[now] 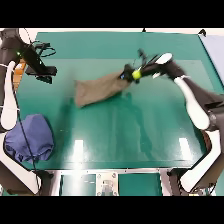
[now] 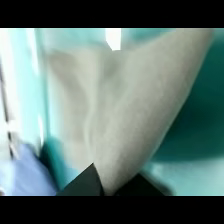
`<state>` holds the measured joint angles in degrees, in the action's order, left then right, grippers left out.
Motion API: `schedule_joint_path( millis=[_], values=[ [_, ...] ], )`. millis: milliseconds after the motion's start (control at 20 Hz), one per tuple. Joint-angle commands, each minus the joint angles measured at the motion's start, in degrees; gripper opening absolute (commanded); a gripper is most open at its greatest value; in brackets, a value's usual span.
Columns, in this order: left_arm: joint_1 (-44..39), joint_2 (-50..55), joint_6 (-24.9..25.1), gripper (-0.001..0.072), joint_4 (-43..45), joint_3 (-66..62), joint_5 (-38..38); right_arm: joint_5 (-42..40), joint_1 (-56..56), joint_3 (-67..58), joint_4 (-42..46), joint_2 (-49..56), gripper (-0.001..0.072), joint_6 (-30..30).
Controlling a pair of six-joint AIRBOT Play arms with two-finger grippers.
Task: Fold the shirts.
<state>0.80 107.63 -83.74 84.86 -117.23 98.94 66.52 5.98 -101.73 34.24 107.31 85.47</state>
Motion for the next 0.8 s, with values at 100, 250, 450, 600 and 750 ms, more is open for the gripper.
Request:
schedule_joint_path(
  millis=[100, 250, 450, 600, 750],
  values=[
    [0.02, -0.15, 0.02, 0.0023, -1.42, 2.89, 1.14, 5.38, -16.63, -6.40, 3.52, -14.93, 0.0022, 5.29],
    [0.00, -0.17, 0.00, 0.0023, -1.53, 2.91, 1.11, 10.21, -30.14, -6.40, 9.44, -22.18, 0.0022, 7.74],
    [-0.04, -0.17, -0.28, 0.0023, -2.47, 2.91, 1.16, 15.82, -49.37, -6.40, 15.65, -26.73, 0.0022, 9.07],
    [-0.04, -0.17, -0.28, 0.0022, -5.66, 2.91, 1.11, 23.98, -61.18, -5.42, 19.41, -26.84, 0.0022, 10.29],
    [-0.04, -0.17, -0.28, 0.0022, -6.43, 2.91, 1.14, 28.37, -67.19, -3.19, 27.36, -28.94, 0.0021, 13.20]
  ],
)
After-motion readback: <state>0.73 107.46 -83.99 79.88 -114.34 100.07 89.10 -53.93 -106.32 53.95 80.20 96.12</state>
